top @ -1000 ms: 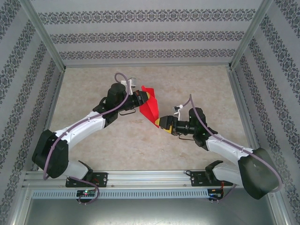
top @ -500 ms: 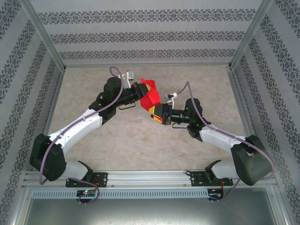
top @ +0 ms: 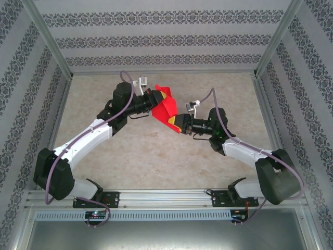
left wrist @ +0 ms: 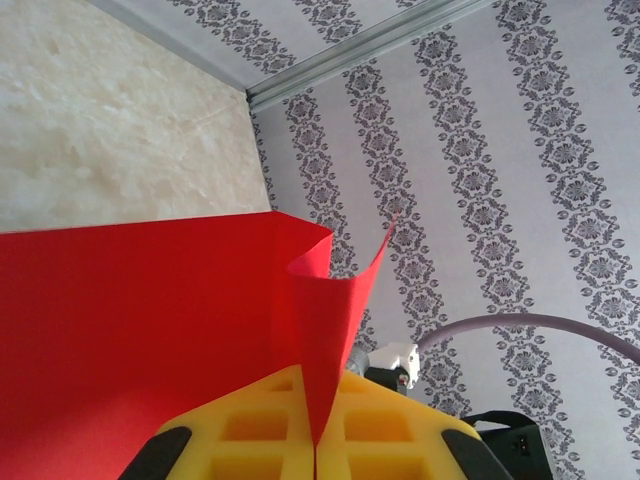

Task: Fold a paper plane with a square sheet of paper (fold left side to right side)
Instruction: Turn over the paper at the center of the table.

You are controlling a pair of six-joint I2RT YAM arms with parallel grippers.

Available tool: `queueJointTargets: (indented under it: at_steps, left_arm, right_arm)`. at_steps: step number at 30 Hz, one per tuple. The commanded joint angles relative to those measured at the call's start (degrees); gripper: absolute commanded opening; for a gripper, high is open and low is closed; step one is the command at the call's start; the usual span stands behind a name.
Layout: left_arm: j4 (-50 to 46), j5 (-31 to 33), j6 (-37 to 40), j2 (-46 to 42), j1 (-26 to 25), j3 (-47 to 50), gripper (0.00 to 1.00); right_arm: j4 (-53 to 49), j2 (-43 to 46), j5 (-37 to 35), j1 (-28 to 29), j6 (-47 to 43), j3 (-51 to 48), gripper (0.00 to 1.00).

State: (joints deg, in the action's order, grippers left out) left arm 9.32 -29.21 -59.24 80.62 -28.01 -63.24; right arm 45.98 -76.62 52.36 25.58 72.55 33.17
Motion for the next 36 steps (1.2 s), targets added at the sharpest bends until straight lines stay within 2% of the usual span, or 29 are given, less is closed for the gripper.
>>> queueJointTargets:
  at_steps: [1,5,12,16,18,21,25,26,30,33,36]
  left_arm:
    - [0.77,-2.39,-1.91,1.1,1.27,1.29,0.08]
    - [0.79,-3.08,-2.09,1.56,2.07,2.13,0.09]
    - [-1.83,-3.74,-0.63,1.71,3.89,2.39,0.16]
    - [-4.26,-4.59,1.07,2.08,4.9,1.77,0.35]
    - [-7.58,-3.61,4.08,1.02,6.03,1.22,0.44]
    - [-16.63,2.13,9.99,-3.31,8.23,0.45,0.52]
    - [-30.1,13.31,19.49,-9.62,8.74,-2.78,0.58]
    - [-32.18,16.06,21.58,-11.29,8.76,-3.26,0.58]
    - [-36.86,25.92,25.05,-17.61,8.71,-2.69,0.62]
    - [-37.69,32.61,24.32,-21.64,8.75,-0.31,0.66]
    - [-38.81,37.08,23.72,-24.02,8.69,1.17,0.67]
  right_arm:
    - [2.07,-0.37,-0.24,-0.66,-1.74,0.5,0.31]
    - [-2.97,0.82,-1.02,-0.93,-5.44,1.0,0.21]
    - [-20.68,3.73,-2.8,-1.42,-16.17,3.1,0.12]
    - [-30.15,4.61,-4.51,-1.59,-22.03,5.51,0.07]
    - [-40.89,5.04,-7.24,-1.51,-28.7,8.85,0.07]
    - [-63.84,5.86,-19.07,-0.37,-42.01,16.21,0.06]
    - [-82.07,5.8,-39.6,3.65,-51.75,23.92,0.07]
    - [-85.56,5.4,-47.0,5.48,-53.57,26.0,0.06]
    - [-97.91,-0.03,-74.76,14.97,-56.79,34.61,0.06]
    - [-106.9,-8.34,-92.5,20.86,-57.37,41.09,0.07]
    - [-114.75,-18.37,-106.47,24.39,-57.23,46.61,0.06]
